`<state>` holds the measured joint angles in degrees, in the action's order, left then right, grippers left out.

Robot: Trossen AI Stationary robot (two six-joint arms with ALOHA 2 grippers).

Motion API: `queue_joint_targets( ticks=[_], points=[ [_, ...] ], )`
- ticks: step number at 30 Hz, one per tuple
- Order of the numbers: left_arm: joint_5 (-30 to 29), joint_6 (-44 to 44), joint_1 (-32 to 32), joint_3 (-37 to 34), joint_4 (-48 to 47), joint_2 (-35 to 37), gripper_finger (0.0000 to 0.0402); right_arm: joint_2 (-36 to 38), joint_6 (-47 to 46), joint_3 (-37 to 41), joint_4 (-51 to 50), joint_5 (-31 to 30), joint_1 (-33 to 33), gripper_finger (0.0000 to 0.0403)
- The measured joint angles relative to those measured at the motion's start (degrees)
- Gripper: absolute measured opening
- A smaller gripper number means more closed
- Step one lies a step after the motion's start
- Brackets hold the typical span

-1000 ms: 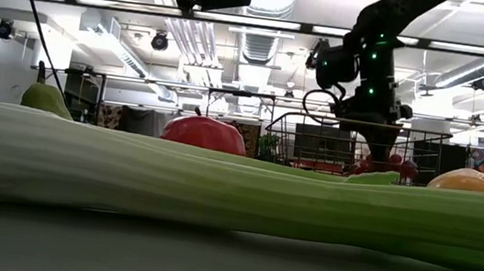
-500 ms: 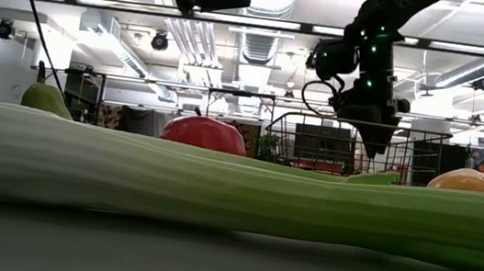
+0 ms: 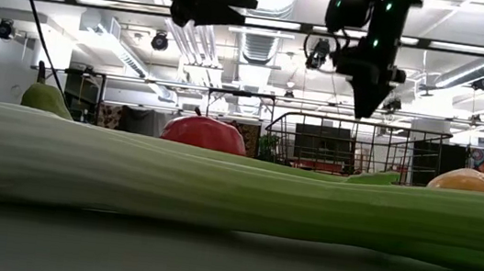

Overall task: Build produce basket
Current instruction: Put the apple into the wire basket

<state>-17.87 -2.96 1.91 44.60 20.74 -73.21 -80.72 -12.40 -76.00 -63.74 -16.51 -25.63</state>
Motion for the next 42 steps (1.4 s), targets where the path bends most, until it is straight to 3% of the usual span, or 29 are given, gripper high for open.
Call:
queue_joint_targets(
  ticks=[17, 26, 33, 37, 42],
  points=[
    [0.00, 4.13, 0.00, -0.02, -0.96, 0.00, 0.0299, 14.22, 3.07, 8.78, 22.59, 0.01, 21.99, 0.0120],
    [0.00, 4.35, 0.00, -0.02, -1.34, 0.00, 0.0299, 17.56, 6.08, 20.87, 41.16, 0.02, 29.92, 0.0107],
    [0.02, 4.30, 0.00, 0.00, -2.65, 0.00, 0.0299, 17.78, 12.08, 32.73, 63.14, 0.25, 33.90, 0.0100],
    [0.02, 4.15, 0.00, 0.00, -2.86, 0.00, 0.0299, 16.72, 11.81, 35.40, 69.73, 0.59, 34.92, 0.0112],
    [0.07, 4.35, 0.10, 0.00, -3.72, 0.00, 0.0299, 15.26, 8.89, 35.36, 69.88, 2.69, 35.28, 0.0167]
  ],
)
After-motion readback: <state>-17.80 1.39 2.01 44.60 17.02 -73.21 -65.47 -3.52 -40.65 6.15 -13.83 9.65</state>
